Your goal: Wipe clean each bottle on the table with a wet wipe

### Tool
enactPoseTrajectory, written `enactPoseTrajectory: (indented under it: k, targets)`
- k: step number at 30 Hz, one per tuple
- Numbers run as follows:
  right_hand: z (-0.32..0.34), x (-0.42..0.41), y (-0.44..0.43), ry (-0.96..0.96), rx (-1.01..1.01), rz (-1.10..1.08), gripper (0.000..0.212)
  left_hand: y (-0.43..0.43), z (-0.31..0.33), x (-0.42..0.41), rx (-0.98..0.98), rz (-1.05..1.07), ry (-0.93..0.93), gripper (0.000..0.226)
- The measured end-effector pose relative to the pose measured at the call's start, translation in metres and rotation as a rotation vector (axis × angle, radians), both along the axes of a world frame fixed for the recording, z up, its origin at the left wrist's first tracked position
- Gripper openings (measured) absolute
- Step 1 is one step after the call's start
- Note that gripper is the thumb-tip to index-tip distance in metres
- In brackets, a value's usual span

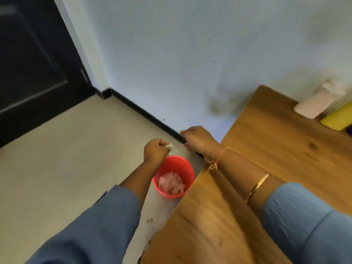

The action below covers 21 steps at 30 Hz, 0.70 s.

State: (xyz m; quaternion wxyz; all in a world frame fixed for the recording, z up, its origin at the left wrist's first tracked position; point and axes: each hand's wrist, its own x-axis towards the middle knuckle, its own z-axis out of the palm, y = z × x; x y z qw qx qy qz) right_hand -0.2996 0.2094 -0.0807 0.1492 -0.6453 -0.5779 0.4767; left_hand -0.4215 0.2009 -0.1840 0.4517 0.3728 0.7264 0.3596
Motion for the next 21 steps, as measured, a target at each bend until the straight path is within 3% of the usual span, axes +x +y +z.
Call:
enactPoseTrajectory:
  k: [3,6,10,14,21]
  targets:
    - [-0.005,-0.001,0.02,-0.051,-0.07,-0.009,0.02,0.002,-0.035,0.001,-0.15,-0.05,0.145,0.004]
    - [0.0,-0.003,0.03,-0.049,-0.129,-0.011,0.011,0.007,-0.046,0.005,-0.224,-0.083,0.148,0.008]
    - [-0.004,0.001,0.038,0.027,-0.163,-0.128,0.032,0.024,-0.063,0.007,-0.265,-0.194,0.075,0.031]
    - [0.003,0.005,0.047,0.119,-0.117,-0.233,0.026,0.029,-0.069,0.008,-0.24,-0.395,0.077,0.046]
    - [0.017,0.006,0.049,0.192,-0.087,-0.313,0.026,0.02,-0.039,0.022,-0.224,-0.297,-0.024,0.031]
